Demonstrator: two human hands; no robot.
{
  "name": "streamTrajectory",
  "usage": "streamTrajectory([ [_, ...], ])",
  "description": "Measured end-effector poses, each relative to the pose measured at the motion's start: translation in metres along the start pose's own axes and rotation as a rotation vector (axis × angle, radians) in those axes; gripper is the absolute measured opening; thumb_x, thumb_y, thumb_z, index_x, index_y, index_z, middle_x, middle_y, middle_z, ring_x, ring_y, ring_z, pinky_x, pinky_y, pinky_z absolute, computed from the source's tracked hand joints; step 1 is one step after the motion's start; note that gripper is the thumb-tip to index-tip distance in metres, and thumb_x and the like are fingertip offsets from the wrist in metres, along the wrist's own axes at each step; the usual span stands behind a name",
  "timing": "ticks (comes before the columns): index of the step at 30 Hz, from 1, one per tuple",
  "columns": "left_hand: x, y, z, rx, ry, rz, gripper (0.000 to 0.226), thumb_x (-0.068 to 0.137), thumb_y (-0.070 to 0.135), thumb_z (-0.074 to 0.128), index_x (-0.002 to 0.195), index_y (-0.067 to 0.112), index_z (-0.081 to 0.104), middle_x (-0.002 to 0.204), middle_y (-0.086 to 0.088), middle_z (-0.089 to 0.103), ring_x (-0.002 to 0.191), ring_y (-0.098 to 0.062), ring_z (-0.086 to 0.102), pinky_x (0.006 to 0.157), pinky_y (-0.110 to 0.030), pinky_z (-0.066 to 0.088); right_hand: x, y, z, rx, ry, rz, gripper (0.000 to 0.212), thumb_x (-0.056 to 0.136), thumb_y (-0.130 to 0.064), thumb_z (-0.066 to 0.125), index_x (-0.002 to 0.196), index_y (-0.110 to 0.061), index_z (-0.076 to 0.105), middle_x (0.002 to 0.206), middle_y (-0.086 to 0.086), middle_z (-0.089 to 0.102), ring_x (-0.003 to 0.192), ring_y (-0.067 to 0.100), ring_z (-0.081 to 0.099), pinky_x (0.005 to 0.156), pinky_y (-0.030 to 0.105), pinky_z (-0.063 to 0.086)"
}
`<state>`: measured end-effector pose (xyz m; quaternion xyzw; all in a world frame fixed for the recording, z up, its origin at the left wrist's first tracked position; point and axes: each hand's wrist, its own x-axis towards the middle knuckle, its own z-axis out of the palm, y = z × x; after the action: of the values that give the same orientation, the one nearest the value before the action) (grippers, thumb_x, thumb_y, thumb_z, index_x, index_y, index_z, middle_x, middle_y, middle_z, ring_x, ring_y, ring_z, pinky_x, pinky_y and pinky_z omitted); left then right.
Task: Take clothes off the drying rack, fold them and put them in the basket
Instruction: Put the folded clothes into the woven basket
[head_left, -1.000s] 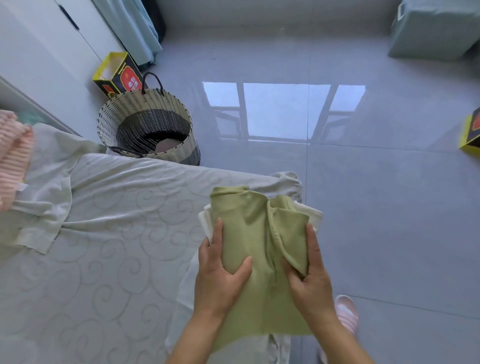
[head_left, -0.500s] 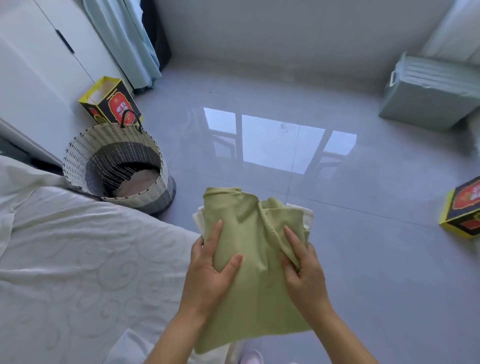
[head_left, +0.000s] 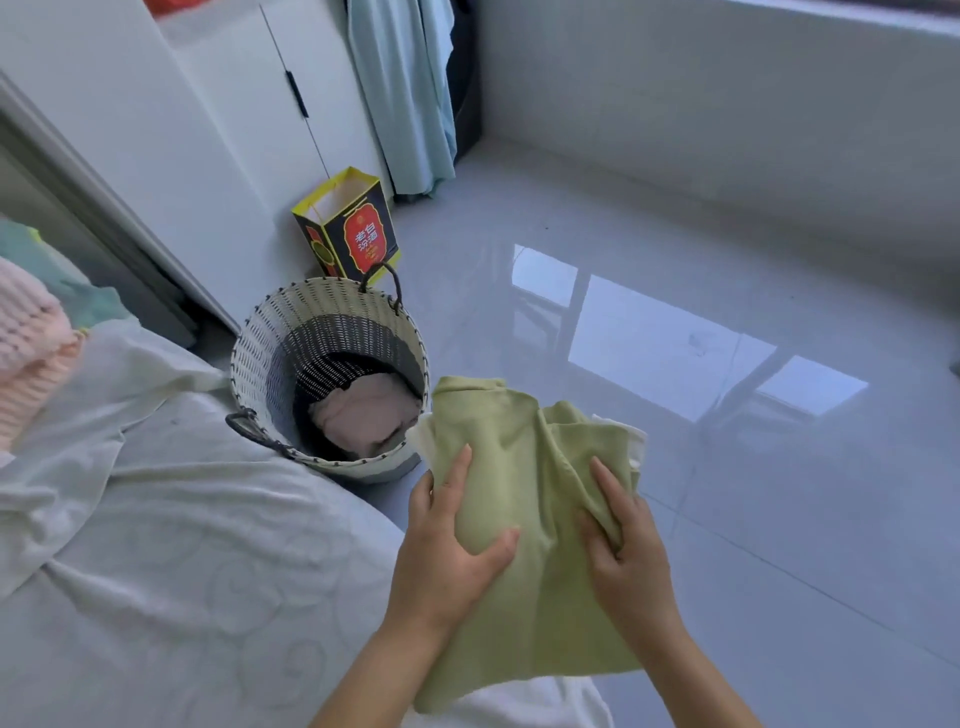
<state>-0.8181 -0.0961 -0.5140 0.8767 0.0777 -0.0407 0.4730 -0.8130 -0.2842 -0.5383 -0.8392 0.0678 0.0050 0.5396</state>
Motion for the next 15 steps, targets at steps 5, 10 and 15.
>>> streamTrajectory([
  [5,0.041,-0.023,-0.033,-0.020,0.080,-0.054,0.087,0.061,0.060,0.064,0.135,0.065,0.018,0.134,0.021,0.022,0.105,0.039,0.019,0.079,0.009,0.023,0.048,-0.019,0.049,-0.017,-0.081,-0.052,0.066,0.091,-0.009,0.061,0.125,-0.060,0.037,0.099,-0.009,0.050,0.093,-0.005,0.052,0.075,0.001,0.037],
  [10,0.071,-0.047,-0.064,-0.037,0.150,-0.103,0.085,0.055,0.068,0.056,0.130,0.069,0.016,0.140,0.016,0.023,0.104,0.037,0.021,0.081,0.009,0.021,0.085,-0.036,0.094,-0.020,-0.155,-0.115,0.075,0.091,-0.010,0.061,0.123,-0.072,0.035,0.108,-0.012,0.051,0.101,-0.009,0.051,0.081,0.000,0.036],
  [15,0.099,-0.063,-0.088,-0.005,0.204,-0.128,0.087,0.055,0.069,0.053,0.133,0.064,0.014,0.148,0.007,0.023,0.103,0.036,0.013,0.078,0.012,0.015,0.113,-0.049,0.127,-0.005,-0.219,-0.109,0.056,0.092,-0.012,0.061,0.131,-0.048,0.041,0.108,-0.012,0.051,0.102,-0.008,0.050,0.082,0.001,0.036],
])
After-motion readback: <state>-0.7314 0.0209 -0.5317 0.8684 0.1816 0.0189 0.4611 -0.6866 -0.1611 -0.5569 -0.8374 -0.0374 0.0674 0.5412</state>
